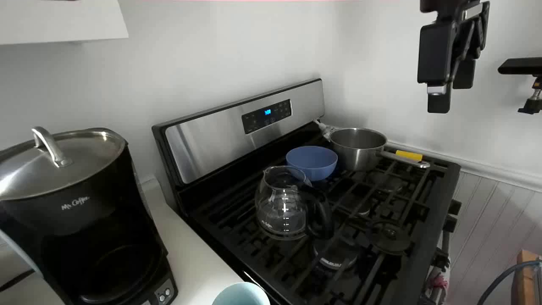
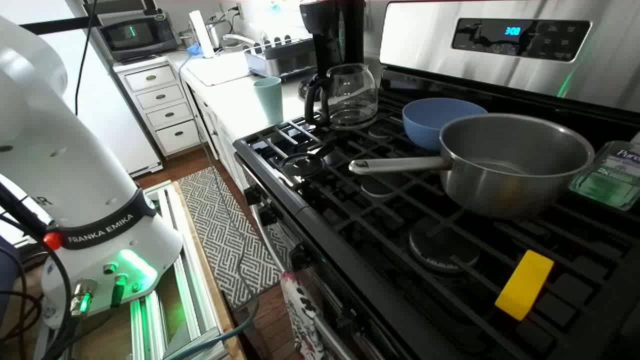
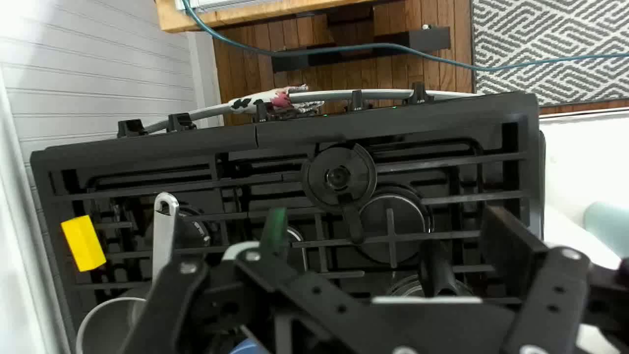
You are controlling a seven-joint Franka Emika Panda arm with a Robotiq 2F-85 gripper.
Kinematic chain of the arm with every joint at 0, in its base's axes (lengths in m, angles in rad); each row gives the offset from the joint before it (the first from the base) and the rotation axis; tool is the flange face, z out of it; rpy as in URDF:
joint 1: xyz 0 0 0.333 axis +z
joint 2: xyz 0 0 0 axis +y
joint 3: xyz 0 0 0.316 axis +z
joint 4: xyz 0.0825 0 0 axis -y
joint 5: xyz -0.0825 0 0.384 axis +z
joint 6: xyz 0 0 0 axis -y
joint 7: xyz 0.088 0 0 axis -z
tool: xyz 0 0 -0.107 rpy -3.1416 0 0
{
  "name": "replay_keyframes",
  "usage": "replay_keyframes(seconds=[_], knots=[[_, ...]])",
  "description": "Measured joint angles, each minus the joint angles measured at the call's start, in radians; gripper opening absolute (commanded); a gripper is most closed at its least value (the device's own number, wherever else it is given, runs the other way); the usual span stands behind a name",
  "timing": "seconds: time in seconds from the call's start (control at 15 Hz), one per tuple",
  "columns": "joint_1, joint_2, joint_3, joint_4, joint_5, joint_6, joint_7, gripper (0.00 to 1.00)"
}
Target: Put the pump bottle on top of the stove
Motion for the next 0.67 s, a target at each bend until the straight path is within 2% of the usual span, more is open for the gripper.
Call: replay_keyframes(seconds=[0.27,0.47,0.67], knots=[[-0.002,0.006,-0.016,0.002,0.0,0.014,0.001,1.0],[-0.03,0.046,-0.086,0.027,-0.014,0.086,-0.011,1.0],[-0.074,0.139,-0.171,0.095,-0.016,0.163,-0.053,1.0]])
